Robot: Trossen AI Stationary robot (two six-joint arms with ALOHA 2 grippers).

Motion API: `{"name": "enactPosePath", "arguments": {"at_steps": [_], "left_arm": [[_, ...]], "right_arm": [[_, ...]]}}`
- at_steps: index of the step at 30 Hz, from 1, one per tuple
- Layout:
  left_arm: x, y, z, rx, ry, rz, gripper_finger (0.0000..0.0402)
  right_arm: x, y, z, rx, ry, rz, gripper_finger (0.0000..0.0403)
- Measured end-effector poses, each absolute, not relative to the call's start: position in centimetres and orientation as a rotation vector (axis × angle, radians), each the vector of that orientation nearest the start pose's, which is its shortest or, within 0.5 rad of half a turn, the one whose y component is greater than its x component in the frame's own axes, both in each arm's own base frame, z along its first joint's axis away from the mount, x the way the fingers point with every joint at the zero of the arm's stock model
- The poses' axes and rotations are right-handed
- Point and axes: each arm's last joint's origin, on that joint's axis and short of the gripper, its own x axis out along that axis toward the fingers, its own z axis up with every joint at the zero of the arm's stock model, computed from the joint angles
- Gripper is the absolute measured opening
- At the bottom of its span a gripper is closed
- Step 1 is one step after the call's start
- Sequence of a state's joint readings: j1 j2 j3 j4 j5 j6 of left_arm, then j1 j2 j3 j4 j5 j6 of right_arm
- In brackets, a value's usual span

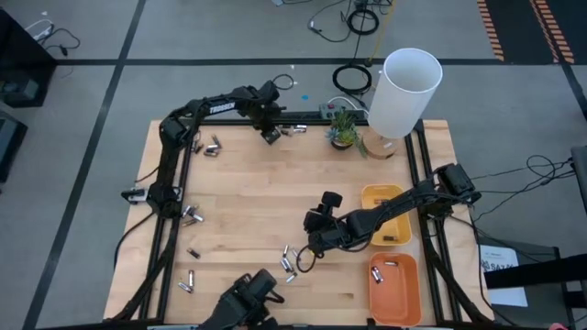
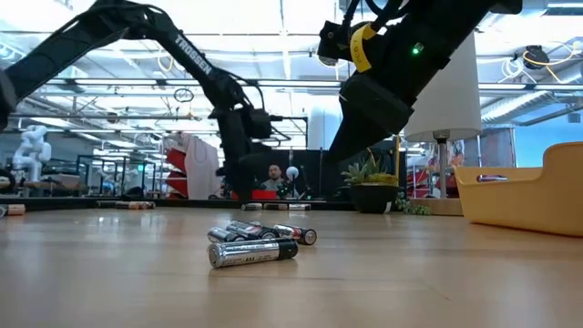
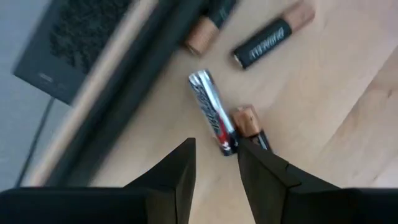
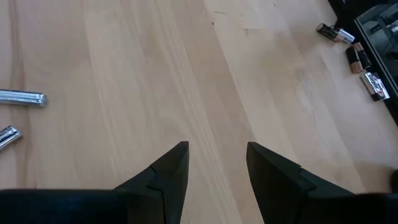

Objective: Sort batteries
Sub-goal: Put the black battery into the orange bin

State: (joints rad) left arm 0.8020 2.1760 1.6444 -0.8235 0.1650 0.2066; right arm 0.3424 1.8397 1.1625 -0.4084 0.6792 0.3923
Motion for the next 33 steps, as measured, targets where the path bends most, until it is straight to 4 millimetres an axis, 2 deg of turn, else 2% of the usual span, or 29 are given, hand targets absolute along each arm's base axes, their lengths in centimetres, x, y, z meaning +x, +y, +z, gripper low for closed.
{"name": "enactPosePath", "arguments": {"at_steps": [2,11,16,21,25,33], "left_arm": [[30.6,30.5,14.8,-0.470,1.267,0.390,0.0128],[31.1,30.2,15.1,-0.433,1.257,0.366,0.0128],[31.3,30.0,15.0,-0.321,1.280,0.284,0.0128],[31.9,28.7,14.5,-0.191,1.321,0.159,0.0128],[32.2,27.9,14.1,-0.133,1.345,0.126,0.0127],[32.6,27.7,14.1,-0.152,1.338,0.177,0.0077]], "right_arm": [[34.6,10.4,17.2,-0.173,0.863,-0.477,0.0153],[34.6,10.4,17.2,-0.173,0.863,-0.477,0.0153],[34.7,10.4,17.2,-0.174,0.860,-0.476,0.0153],[34.8,10.3,17.2,-0.176,0.849,-0.474,0.0153],[34.9,10.1,17.3,-0.166,0.845,-0.480,0.0153],[35.2,10.2,17.4,-0.161,0.824,-0.467,0.0153]]}}
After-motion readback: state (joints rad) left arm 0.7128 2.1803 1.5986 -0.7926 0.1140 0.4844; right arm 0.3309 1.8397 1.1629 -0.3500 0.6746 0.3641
